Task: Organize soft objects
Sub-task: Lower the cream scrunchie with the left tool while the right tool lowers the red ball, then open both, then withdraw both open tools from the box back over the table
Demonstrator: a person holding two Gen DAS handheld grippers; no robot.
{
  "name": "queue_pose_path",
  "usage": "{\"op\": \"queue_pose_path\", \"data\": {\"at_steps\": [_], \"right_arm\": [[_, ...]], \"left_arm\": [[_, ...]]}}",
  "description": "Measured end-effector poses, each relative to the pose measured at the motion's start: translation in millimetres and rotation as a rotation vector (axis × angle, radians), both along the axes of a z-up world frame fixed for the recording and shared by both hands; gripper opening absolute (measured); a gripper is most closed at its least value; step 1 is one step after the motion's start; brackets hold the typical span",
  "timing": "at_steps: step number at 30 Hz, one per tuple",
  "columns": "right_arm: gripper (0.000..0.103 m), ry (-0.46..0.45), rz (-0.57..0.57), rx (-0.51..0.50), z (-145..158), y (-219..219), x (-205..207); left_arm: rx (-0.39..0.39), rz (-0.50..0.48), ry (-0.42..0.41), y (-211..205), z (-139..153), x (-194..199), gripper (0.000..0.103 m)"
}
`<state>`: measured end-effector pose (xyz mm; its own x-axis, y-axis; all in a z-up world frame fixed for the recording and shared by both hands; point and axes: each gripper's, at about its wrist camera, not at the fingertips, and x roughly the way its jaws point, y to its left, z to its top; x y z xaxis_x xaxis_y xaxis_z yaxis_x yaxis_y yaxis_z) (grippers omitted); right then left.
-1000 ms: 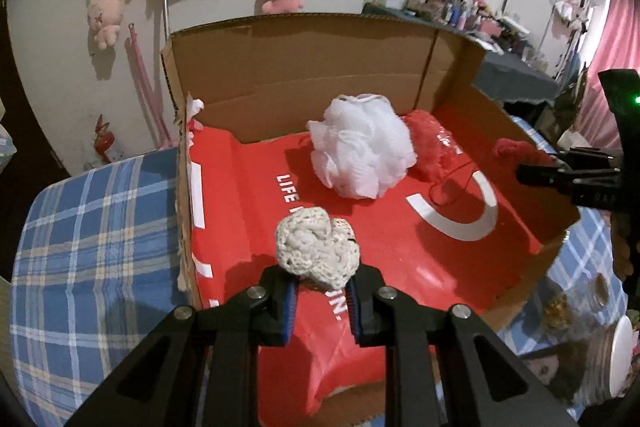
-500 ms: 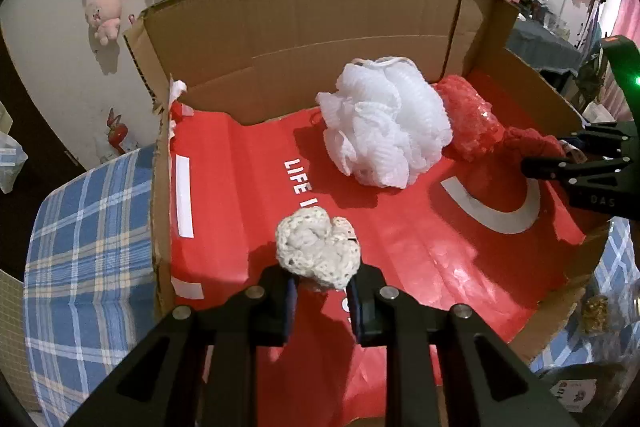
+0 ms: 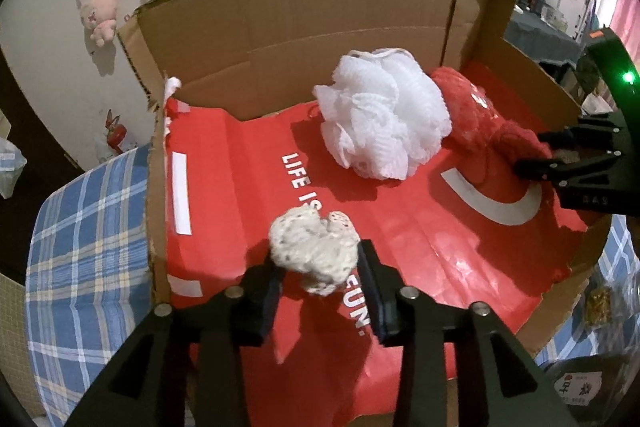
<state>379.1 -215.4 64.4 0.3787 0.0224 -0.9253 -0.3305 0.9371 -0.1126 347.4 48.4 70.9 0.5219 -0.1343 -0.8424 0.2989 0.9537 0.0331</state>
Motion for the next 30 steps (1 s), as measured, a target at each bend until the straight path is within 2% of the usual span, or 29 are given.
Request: {"op": "queue_pose_path", "data": {"at_steps": [6,8,12,15,19,22,25,30], "right_arm": [[0.054,-0.030,0.017,-0.012,7,4,-7],[0.057,-0.038,0.012,-0.004,11,3,-11],[0.061,-0.069,0.002,0.028,28,-3,-20],[0.061,-0.100,-0.006,0.052,42,-9,-31],[0.067,-0.141,-0.012,0.079,66,-12,-43],[0.068,-0.187,-0.014,0.115,86,-19,-61],[0.078,-0.246,-0.019,0.153,109,-21,-84],[0.078,-0.340,0.002,0.218,139,-27,-131]], "left_arm": [[0.020,-0.024,-0.006,-9,-1,-4,0.060],[0.024,-0.021,-0.019,-11,1,-6,0.076],[0.006,0.001,-0.047,-8,11,-11,0.077],[-0.029,0.019,-0.059,-3,22,-16,0.083],[-0.065,0.034,-0.104,0,43,-33,0.090],[-0.094,0.041,-0.155,2,61,-51,0.097],[-0.122,0.045,-0.212,2,81,-72,0.100],[-0.151,0.056,-0.307,1,109,-114,0.102]]}}
